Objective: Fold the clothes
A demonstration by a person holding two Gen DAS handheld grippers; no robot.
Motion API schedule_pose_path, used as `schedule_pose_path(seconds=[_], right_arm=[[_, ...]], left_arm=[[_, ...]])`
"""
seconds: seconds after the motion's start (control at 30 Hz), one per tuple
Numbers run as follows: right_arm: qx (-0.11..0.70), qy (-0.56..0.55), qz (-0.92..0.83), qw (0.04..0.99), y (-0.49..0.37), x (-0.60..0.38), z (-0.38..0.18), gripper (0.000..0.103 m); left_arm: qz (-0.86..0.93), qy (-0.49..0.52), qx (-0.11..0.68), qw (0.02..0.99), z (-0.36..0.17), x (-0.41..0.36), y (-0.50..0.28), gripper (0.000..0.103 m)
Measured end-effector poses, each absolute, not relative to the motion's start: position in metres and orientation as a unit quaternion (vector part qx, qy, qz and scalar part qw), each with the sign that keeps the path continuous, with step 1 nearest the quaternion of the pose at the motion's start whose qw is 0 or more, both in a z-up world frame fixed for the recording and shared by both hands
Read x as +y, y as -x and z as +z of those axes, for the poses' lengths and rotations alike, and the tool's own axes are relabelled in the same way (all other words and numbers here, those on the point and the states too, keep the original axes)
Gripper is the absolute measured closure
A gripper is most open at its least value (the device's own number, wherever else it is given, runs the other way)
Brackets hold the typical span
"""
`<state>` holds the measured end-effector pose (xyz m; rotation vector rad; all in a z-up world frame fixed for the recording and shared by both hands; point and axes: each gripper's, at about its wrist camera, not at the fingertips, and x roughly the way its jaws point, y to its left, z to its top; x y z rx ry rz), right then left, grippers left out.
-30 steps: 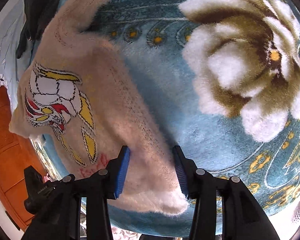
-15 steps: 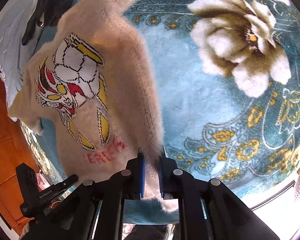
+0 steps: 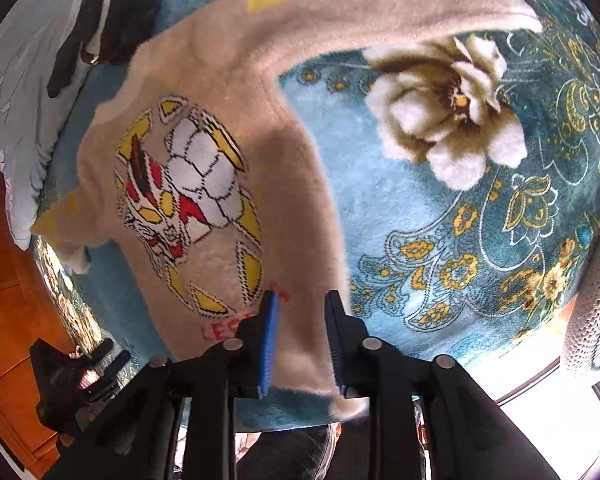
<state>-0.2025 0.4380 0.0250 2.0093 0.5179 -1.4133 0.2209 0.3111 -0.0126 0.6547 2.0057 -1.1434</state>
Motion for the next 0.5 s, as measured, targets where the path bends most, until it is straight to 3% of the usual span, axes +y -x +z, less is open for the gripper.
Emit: schedule_pose_path(seconds=[0.07, 0.27, 0.5], right_arm=[[0.194, -0.755, -0.541, 0.316, 0.228, 0.432, 0.041, 0.065], [0.195, -0.738, -0.567, 0.309, 0.274, 0.424, 0.086, 0.06], [0.213, -0.74, -0.577, 0.272, 0.289, 0.41, 0.084, 0.06]], left_arm=[[-0.435, -0.188, 0.79, 0.389, -0.001, 0.279, -0.25, 0.037], [-0.348, -0.049, 0.805, 0.477, -0.002, 0.215, -0.336, 0.032], [-0.326, -0.196, 0.766, 0.519, -0.055, 0.174, -0.357, 0.032]])
